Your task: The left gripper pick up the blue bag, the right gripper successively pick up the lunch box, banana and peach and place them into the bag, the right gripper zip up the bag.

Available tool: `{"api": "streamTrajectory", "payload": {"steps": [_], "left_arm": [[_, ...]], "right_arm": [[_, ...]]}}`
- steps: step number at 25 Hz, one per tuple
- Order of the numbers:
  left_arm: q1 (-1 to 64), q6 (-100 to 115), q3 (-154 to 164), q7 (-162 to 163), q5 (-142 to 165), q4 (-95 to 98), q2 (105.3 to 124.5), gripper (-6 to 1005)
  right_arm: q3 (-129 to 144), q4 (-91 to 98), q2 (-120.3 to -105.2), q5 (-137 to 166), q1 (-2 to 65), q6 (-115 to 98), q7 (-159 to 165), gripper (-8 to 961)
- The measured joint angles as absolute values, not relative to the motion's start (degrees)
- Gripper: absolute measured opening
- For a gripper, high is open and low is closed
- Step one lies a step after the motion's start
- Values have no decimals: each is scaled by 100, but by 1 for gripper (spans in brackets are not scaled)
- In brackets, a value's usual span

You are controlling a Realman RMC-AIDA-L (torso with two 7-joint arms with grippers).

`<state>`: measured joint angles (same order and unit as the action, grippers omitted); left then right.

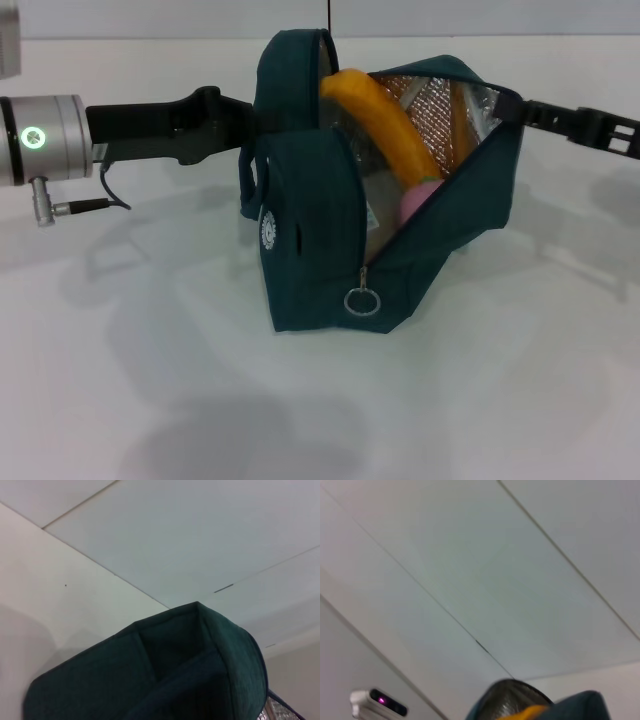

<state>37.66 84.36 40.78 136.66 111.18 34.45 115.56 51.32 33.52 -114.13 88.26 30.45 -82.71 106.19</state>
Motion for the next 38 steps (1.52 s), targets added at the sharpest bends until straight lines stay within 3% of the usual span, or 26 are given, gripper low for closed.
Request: {"api": "streamTrajectory", "payload": {"steps": [13, 24, 31, 38], "left_arm": [[3743, 8437, 4078, 13658, 11117, 3445, 11548, 32], [3709, 8483, 4078, 13640, 11048, 3446, 11568, 32], [3701, 8490, 4078, 13605, 10974, 3446, 11593, 32], [3712, 8491, 4078, 13549, 10941, 3370, 11609, 32]], "right_arm": [[4580, 3282, -11433, 8745, 2806, -9433, 9828, 768], [4881, 2777, -11496, 9059, 1955, -10753, 7269, 763], [5461, 2054, -11551, 9352, 2304, -10415, 6554, 753], [5635, 1302, -11620, 9257, 3062, -9439, 6448, 743]]}}
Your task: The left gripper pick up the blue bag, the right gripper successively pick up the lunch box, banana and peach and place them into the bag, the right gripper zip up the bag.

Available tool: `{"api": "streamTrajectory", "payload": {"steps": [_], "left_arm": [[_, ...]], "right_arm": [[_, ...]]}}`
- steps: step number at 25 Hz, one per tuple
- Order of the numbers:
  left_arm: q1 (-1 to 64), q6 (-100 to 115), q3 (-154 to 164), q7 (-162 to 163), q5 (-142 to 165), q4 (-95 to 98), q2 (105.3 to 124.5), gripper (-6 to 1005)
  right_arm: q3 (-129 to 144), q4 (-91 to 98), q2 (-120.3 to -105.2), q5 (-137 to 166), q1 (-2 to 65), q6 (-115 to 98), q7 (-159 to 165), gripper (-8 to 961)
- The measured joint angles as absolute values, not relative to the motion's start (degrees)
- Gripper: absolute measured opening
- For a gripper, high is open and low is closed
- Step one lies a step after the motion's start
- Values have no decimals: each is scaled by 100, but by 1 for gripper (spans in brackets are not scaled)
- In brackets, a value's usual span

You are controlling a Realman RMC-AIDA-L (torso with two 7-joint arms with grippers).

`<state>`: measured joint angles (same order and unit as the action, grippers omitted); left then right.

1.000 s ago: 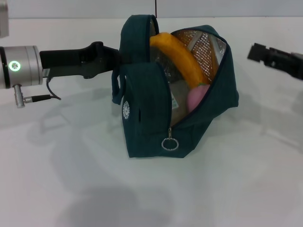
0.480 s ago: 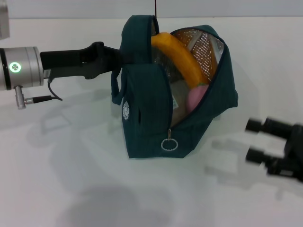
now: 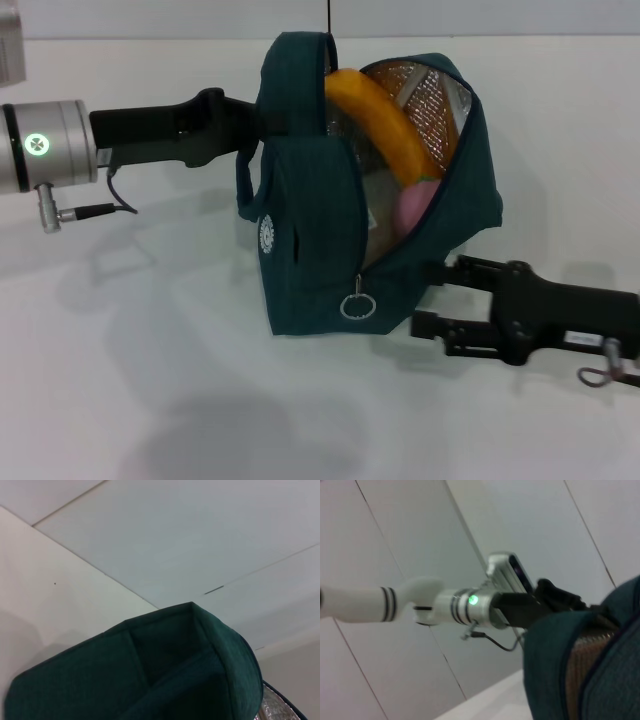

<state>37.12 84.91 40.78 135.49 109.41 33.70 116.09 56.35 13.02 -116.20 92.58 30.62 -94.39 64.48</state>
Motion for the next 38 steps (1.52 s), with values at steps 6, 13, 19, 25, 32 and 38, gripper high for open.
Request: {"api": "streamTrajectory", "payload": {"steps": [6, 13, 19, 25, 32, 38], "left_arm": [[3748, 8490, 4089, 13469, 10833, 3259, 11610, 32], [3753, 8490, 4080, 13467, 10824, 3259, 11610, 32], [3754, 8490, 4087, 13457, 10824, 3260, 11630, 32], [3815, 8489, 4108, 13435, 10824, 3260, 11667, 32], [3797, 8490, 4113, 13371, 10688, 3247, 11740, 32], [3801, 8490, 4107, 13336, 10678, 3237, 11757, 32]], "right_arm": [[5656, 617, -11620, 9276, 3727, -8920, 6492, 735], [5770, 455, -11619, 9324, 3827, -8828, 6498, 725], [5874, 390, -11619, 9333, 3810, -8640, 6498, 717], [5882, 302, -11619, 9329, 3911, -8478, 6498, 708], [5880, 228, -11619, 9335, 4026, -8360, 6498, 698], [5880, 228, -11619, 9335, 4106, -8357, 6497, 690]]}}
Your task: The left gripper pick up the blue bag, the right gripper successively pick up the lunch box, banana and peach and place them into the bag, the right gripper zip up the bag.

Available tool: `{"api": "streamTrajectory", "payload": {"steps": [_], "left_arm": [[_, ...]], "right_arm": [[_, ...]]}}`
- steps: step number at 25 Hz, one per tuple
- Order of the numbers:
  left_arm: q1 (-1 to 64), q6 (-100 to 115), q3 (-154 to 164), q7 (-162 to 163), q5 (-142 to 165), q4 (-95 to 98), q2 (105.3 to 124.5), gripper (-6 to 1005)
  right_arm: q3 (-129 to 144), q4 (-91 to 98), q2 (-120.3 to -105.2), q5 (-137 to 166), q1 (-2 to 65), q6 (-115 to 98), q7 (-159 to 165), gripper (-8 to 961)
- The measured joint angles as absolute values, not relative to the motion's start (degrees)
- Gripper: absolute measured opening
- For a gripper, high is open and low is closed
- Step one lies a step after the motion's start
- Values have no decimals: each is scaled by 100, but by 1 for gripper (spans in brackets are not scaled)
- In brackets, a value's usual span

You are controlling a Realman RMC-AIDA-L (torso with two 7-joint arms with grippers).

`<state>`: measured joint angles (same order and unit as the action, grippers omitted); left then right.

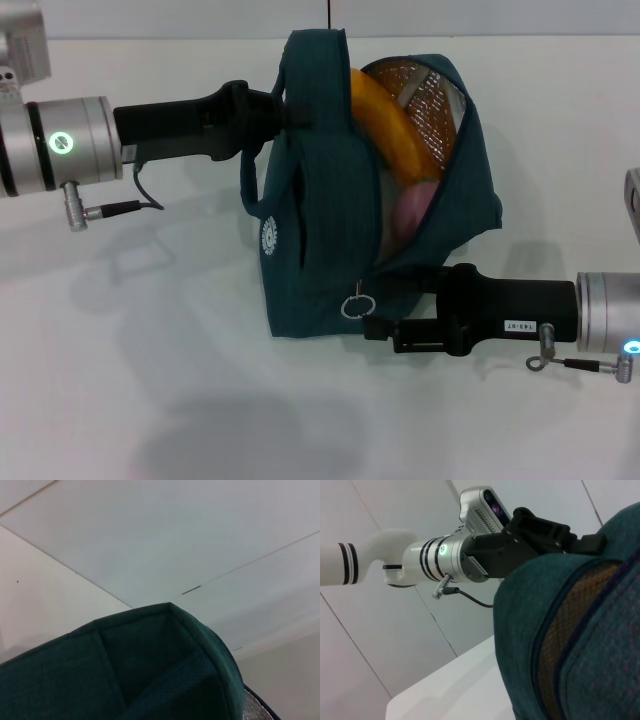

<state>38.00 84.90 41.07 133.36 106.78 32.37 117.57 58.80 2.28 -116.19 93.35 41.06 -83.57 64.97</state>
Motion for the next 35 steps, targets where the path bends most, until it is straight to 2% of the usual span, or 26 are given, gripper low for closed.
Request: {"api": "streamTrajectory", "payload": {"steps": [35], "left_arm": [[3770, 8535, 4107, 13245, 10520, 3220, 11916, 32]], "right_arm": [[6020, -124, -11619, 9529, 4494, -8061, 6424, 641]]}}
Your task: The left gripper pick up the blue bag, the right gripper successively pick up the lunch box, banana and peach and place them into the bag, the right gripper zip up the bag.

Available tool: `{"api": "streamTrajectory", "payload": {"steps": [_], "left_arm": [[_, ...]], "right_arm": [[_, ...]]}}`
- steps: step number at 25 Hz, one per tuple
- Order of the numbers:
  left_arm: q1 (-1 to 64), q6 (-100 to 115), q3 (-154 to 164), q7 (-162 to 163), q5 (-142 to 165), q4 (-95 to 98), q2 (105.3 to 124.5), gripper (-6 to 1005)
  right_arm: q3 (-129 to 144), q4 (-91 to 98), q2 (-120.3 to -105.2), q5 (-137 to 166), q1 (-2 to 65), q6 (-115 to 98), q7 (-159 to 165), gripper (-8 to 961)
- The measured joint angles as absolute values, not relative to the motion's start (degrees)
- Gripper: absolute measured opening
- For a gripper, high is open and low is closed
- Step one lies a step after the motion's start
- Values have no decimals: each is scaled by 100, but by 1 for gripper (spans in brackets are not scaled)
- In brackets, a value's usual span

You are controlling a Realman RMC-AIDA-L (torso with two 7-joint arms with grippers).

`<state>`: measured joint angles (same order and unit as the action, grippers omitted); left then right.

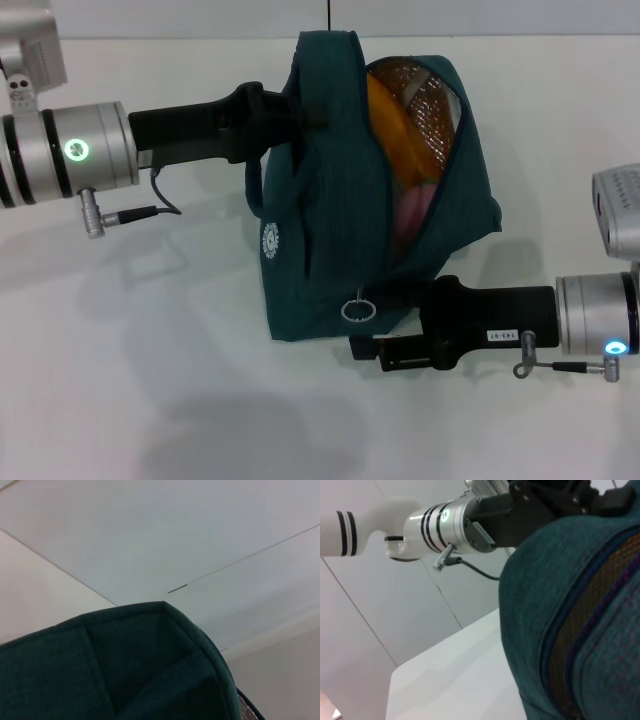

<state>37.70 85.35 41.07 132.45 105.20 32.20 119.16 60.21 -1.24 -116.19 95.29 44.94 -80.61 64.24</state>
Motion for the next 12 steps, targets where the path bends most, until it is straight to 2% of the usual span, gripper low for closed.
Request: {"api": "streamTrajectory", "payload": {"steps": [12], "left_arm": [[3784, 8561, 4087, 13097, 10437, 2986, 11883, 32]], "right_arm": [[6008, -160, -11619, 9650, 4511, -8067, 6215, 624]]}}
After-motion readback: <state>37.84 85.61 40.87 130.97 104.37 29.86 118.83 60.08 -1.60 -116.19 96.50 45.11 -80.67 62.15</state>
